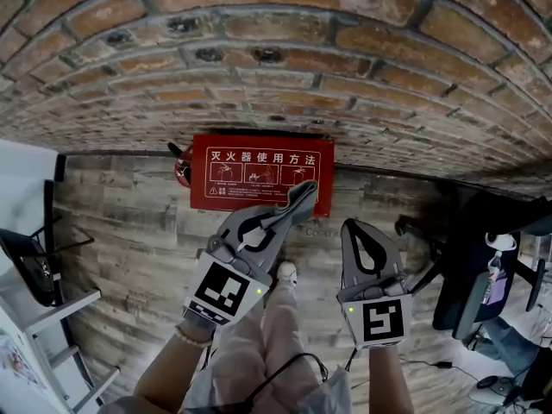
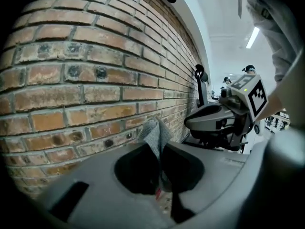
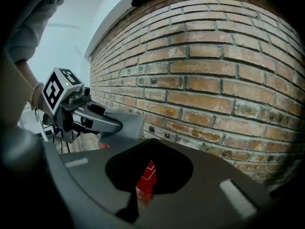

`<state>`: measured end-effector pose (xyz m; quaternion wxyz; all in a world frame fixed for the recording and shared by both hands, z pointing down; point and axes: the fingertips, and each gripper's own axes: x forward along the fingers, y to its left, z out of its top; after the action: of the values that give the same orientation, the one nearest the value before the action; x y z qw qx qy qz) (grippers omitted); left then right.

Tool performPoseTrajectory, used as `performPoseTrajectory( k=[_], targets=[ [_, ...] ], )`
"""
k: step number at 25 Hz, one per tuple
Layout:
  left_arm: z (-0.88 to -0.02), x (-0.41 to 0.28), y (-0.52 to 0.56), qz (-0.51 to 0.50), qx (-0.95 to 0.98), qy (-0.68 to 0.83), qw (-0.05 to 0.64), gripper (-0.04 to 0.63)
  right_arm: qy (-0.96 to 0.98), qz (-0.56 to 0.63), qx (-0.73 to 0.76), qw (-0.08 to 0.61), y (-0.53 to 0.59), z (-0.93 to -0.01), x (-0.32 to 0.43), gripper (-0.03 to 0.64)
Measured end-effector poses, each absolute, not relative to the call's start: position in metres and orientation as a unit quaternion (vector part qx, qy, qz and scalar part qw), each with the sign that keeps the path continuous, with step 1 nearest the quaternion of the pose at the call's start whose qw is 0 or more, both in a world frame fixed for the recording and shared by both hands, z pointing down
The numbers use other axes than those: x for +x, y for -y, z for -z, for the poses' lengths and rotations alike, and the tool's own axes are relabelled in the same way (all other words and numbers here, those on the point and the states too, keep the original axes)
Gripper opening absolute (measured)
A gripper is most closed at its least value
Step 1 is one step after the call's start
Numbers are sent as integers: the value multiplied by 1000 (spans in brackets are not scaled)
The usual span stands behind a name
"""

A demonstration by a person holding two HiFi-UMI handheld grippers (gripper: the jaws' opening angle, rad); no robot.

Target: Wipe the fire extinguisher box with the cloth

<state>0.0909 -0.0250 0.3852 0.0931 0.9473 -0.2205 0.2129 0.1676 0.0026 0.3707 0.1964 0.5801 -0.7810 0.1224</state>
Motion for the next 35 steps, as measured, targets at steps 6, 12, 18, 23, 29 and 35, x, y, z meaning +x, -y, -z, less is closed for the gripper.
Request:
performPoseTrajectory(
  k=[6,12,18,23,29,35],
  targets=[
    [-407,114,44,-228,947,207,92,12,772,-129,589,203,-3,-385,185,9],
    [-426,137,62,-228,949,194,103,12,773,-125,587,205,2,-390,194,8],
    [-449,162,77,-236,947,181,118,12,768,-128,595,200,7,-390,204,9],
    [-474,177,85,-255,943,171,131,12,765,-132,598,199,6,-396,209,8],
    [-505,186,102,-291,927,182,149,12,759,-145,600,206,1,-408,211,8],
    [-532,193,106,-324,917,166,163,12,756,-153,602,207,0,-414,211,9]
  ],
)
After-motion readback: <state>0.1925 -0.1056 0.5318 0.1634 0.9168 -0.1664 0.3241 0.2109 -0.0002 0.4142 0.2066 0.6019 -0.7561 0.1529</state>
